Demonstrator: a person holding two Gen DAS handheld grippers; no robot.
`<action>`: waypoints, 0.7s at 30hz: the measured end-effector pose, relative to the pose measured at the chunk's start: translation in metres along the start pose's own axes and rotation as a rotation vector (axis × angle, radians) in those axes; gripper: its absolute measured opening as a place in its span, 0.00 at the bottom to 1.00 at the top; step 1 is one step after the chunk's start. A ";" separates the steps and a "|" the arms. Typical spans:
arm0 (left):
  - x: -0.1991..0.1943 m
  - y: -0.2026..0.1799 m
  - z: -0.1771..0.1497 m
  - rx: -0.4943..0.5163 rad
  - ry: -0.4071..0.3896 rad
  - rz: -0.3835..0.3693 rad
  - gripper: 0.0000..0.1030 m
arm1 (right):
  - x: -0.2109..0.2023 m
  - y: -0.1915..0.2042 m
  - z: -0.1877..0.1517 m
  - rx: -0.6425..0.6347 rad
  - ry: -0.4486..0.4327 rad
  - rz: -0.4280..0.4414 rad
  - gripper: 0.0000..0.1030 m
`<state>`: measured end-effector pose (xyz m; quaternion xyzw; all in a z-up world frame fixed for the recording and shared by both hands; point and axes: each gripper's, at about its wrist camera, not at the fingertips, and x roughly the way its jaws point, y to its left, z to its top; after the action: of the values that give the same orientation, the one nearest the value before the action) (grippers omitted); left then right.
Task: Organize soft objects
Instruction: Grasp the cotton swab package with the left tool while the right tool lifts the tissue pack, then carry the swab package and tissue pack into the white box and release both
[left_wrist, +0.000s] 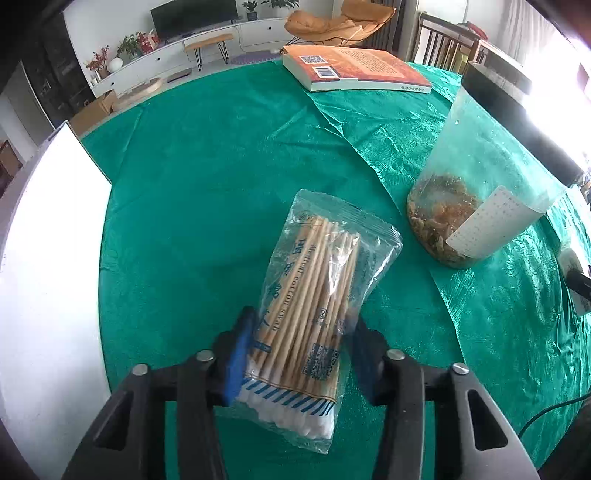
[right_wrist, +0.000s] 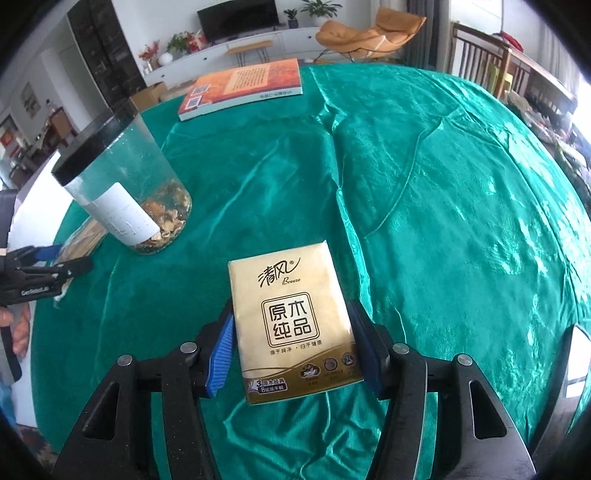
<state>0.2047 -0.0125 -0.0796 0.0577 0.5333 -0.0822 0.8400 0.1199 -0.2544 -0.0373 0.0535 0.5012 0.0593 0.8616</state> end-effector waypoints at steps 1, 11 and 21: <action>-0.005 0.001 -0.002 -0.015 -0.008 -0.018 0.37 | -0.007 -0.001 -0.002 0.020 -0.004 0.017 0.58; -0.187 0.084 -0.064 -0.227 -0.279 -0.220 0.35 | -0.103 0.129 0.002 -0.078 -0.081 0.365 0.58; -0.257 0.219 -0.190 -0.412 -0.303 0.306 0.99 | -0.118 0.376 -0.022 -0.325 0.032 0.706 0.64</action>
<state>-0.0274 0.2573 0.0749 -0.0473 0.3922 0.1480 0.9067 0.0244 0.0989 0.1099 0.0844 0.4494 0.4320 0.7773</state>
